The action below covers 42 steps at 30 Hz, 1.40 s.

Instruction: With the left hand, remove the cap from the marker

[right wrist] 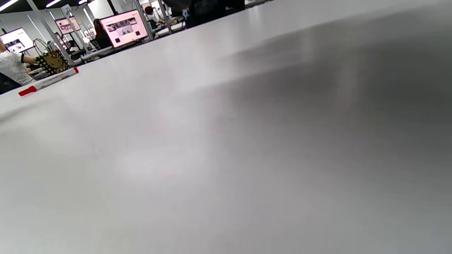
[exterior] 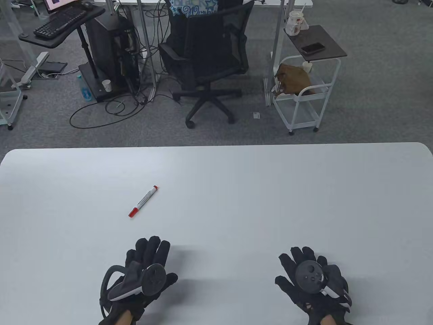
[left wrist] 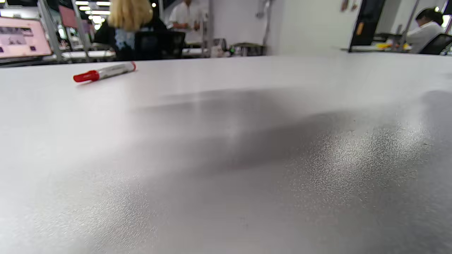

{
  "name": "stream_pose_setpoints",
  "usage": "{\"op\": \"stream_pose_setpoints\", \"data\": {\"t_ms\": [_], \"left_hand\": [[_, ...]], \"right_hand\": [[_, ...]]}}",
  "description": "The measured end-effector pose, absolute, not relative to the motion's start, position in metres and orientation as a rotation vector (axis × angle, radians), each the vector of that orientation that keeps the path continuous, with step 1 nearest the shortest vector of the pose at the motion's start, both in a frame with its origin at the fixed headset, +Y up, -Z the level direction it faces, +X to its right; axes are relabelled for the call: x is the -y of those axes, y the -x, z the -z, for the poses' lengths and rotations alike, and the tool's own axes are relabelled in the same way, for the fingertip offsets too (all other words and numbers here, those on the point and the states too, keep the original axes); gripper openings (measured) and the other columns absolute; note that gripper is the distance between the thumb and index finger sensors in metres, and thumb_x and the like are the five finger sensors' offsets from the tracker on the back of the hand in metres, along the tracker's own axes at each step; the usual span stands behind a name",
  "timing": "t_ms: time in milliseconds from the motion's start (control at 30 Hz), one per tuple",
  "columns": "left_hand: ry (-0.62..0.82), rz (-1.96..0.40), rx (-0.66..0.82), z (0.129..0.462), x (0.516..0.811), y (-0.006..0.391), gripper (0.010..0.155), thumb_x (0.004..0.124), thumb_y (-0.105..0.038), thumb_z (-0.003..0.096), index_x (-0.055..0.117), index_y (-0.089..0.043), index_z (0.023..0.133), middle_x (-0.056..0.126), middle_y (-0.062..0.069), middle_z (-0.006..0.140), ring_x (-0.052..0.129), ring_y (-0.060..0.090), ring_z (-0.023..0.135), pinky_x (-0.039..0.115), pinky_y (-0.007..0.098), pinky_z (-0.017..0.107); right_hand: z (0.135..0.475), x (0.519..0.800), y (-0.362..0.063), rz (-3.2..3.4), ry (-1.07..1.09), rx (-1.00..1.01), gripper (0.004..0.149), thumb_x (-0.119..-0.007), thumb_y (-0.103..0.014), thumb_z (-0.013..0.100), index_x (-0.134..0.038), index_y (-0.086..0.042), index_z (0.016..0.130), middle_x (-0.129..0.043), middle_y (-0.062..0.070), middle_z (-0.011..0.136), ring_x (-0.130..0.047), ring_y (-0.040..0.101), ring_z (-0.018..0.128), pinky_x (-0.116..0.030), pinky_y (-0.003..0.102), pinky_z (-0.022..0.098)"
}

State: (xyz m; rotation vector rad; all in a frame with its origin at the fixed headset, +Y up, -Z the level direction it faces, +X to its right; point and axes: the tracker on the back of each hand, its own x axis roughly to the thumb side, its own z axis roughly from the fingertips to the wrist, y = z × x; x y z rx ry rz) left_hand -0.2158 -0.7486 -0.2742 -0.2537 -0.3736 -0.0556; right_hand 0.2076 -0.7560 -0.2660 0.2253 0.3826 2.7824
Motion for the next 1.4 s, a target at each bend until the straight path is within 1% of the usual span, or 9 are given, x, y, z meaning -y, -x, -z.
{"op": "stream_pose_setpoints", "data": {"t_ms": [933, 1067, 1133, 1233, 1300, 1367, 1400], "left_hand": [[0.275, 0.051, 0.35, 0.275, 0.747, 0.22, 0.088, 0.035, -0.069, 0.0558, -0.003, -0.016, 0.115, 0.003, 0.025, 0.123, 0.017, 0.06, 0.111, 0.03, 0.07, 0.076], [0.277, 0.034, 0.308, 0.279, 0.744, 0.23, 0.089, 0.036, -0.069, 0.0558, -0.004, -0.016, 0.115, 0.001, 0.026, 0.122, 0.015, 0.061, 0.111, 0.029, 0.071, 0.076], [0.249, -0.027, 0.26, 0.286, 0.736, 0.243, 0.09, 0.04, -0.069, 0.0562, -0.003, -0.017, 0.116, 0.001, 0.025, 0.123, 0.015, 0.06, 0.112, 0.028, 0.071, 0.076], [0.141, -0.129, 0.18, 0.3, 0.721, 0.257, 0.09, 0.051, -0.067, 0.0575, 0.008, -0.018, 0.119, 0.012, 0.023, 0.126, 0.028, 0.06, 0.114, 0.034, 0.073, 0.076], [0.092, -0.162, 0.099, 0.325, 0.709, 0.269, 0.089, 0.055, -0.064, 0.0581, 0.011, -0.018, 0.12, 0.015, 0.022, 0.127, 0.032, 0.059, 0.115, 0.036, 0.073, 0.076], [0.071, -0.138, 0.007, 0.355, 0.702, 0.279, 0.091, 0.057, -0.063, 0.0585, 0.005, -0.018, 0.119, 0.015, 0.022, 0.127, 0.034, 0.059, 0.115, 0.038, 0.072, 0.077], [0.067, -0.122, -0.031, 0.366, 0.701, 0.283, 0.09, 0.058, -0.062, 0.0584, 0.008, -0.018, 0.119, 0.017, 0.022, 0.127, 0.036, 0.059, 0.115, 0.039, 0.071, 0.077]], "right_hand": [[0.264, 0.756, -0.205, -2.764, -0.255, -0.381, 0.075, -0.051, -0.064, 0.046, -0.04, -0.031, 0.112, -0.027, 0.013, 0.119, -0.011, 0.038, 0.107, -0.011, 0.062, 0.071], [0.264, 0.754, -0.205, -2.762, -0.258, -0.382, 0.074, -0.051, -0.064, 0.046, -0.041, -0.031, 0.112, -0.027, 0.013, 0.119, -0.011, 0.038, 0.107, -0.011, 0.062, 0.071], [0.261, 0.751, -0.202, -2.764, -0.277, -0.354, 0.074, -0.051, -0.064, 0.046, -0.041, -0.031, 0.112, -0.027, 0.013, 0.119, -0.012, 0.038, 0.107, -0.011, 0.062, 0.071], [0.259, 0.748, -0.2, -2.773, -0.303, -0.321, 0.074, -0.052, -0.064, 0.046, -0.042, -0.031, 0.112, -0.028, 0.014, 0.119, -0.013, 0.038, 0.107, -0.012, 0.062, 0.071], [0.259, 0.747, -0.2, -2.771, -0.303, -0.326, 0.074, -0.052, -0.064, 0.046, -0.042, -0.03, 0.112, -0.028, 0.014, 0.119, -0.013, 0.039, 0.107, -0.012, 0.062, 0.071], [0.259, 0.748, -0.201, -2.764, -0.3, -0.326, 0.074, -0.052, -0.064, 0.046, -0.043, -0.03, 0.112, -0.029, 0.014, 0.119, -0.013, 0.039, 0.107, -0.013, 0.062, 0.071], [0.259, 0.748, -0.202, -2.762, -0.296, -0.327, 0.074, -0.052, -0.064, 0.046, -0.043, -0.03, 0.112, -0.029, 0.014, 0.119, -0.013, 0.039, 0.107, -0.012, 0.062, 0.072]]}}
